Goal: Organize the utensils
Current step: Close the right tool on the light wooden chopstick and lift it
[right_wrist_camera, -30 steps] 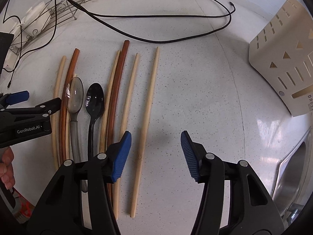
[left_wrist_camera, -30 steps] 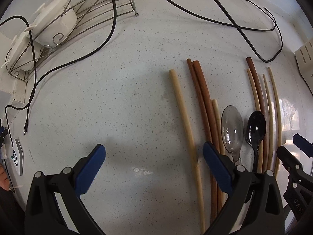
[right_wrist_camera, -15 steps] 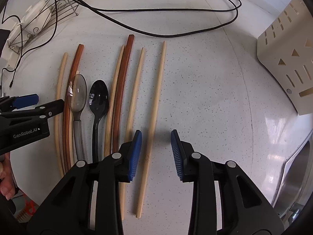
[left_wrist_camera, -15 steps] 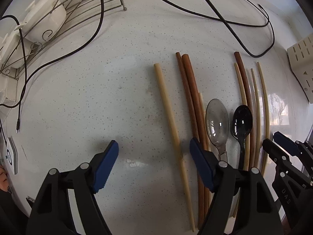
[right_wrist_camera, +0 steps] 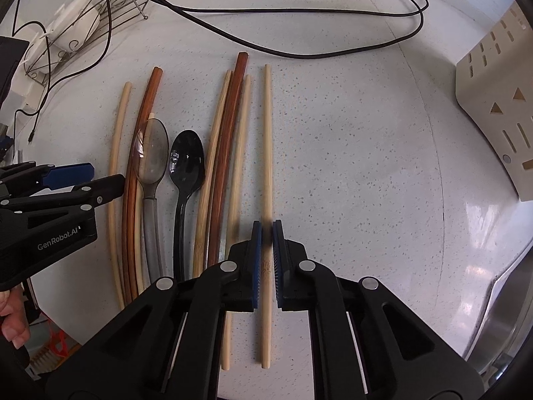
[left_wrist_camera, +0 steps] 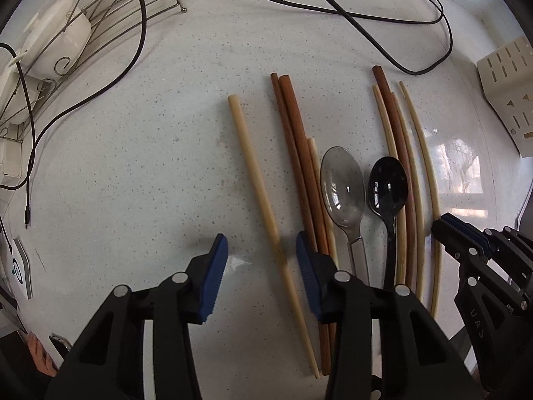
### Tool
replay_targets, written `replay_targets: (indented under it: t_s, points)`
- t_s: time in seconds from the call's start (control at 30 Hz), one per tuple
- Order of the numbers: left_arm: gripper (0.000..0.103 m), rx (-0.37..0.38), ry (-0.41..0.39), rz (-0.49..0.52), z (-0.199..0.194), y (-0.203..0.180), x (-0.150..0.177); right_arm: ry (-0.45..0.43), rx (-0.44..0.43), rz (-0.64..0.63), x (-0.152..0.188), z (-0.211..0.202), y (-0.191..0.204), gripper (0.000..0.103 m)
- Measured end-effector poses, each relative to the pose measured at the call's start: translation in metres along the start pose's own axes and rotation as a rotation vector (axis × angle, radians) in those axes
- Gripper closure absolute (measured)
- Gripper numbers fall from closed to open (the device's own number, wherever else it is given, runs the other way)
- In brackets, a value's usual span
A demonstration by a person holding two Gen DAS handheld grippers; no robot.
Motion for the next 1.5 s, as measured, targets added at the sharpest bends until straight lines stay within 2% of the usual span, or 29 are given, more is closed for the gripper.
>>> replay_targets:
  t_s: [0.07, 0.13, 0.33, 0.57, 0.7, 0.97, 1.07, 1.23, 1.5]
  points:
    - [0.07, 0.0, 0.003, 0.002, -0.001, -0.003, 0.001, 0.002, -0.005, -0.002, 0.0, 0.001, -0.001, 0.097]
    - [0.078, 0.002, 0.011, -0.008, -0.002, -0.005, 0.004, 0.003, -0.02, 0.004, 0.0, 0.002, -0.004, 0.097]
    - [0.096, 0.068, 0.046, -0.05, 0.0, 0.004, 0.004, -0.004, -0.064, 0.024, 0.004, 0.0, -0.013, 0.097]
    - [0.097, 0.107, 0.082, -0.046, 0.003, 0.006, 0.004, -0.008, -0.086, 0.011, 0.007, 0.0, -0.026, 0.097]
    - [0.097, 0.096, 0.076, -0.031, 0.005, 0.003, 0.005, -0.004, -0.101, 0.004, 0.011, -0.002, -0.029, 0.097]
    - [0.097, 0.147, 0.065, -0.046, 0.005, 0.011, 0.017, 0.004, -0.146, 0.016, 0.012, -0.002, -0.032, 0.097]
    - [0.097, 0.144, 0.049, -0.042, 0.007, 0.013, 0.025, 0.0, -0.175, 0.019, 0.013, -0.005, -0.034, 0.097]
    - [0.097, 0.15, 0.032, -0.047, 0.008, 0.01, 0.022, -0.027, -0.153, -0.003, 0.015, -0.016, -0.031, 0.097]
    - [0.097, 0.176, -0.041, -0.045, -0.018, 0.011, 0.028, -0.069, -0.173, 0.047, 0.019, -0.031, -0.04, 0.097]
Point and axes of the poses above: each gripper's, at about its wrist camera, not at the fingertips, and z roughly the way its jaws point, y to its left, x to its underside, the point moved 7 cm from there along z, roughly the way its jaws point, and after that the axes turned 9 degrees about y, right-handed, at the moved point
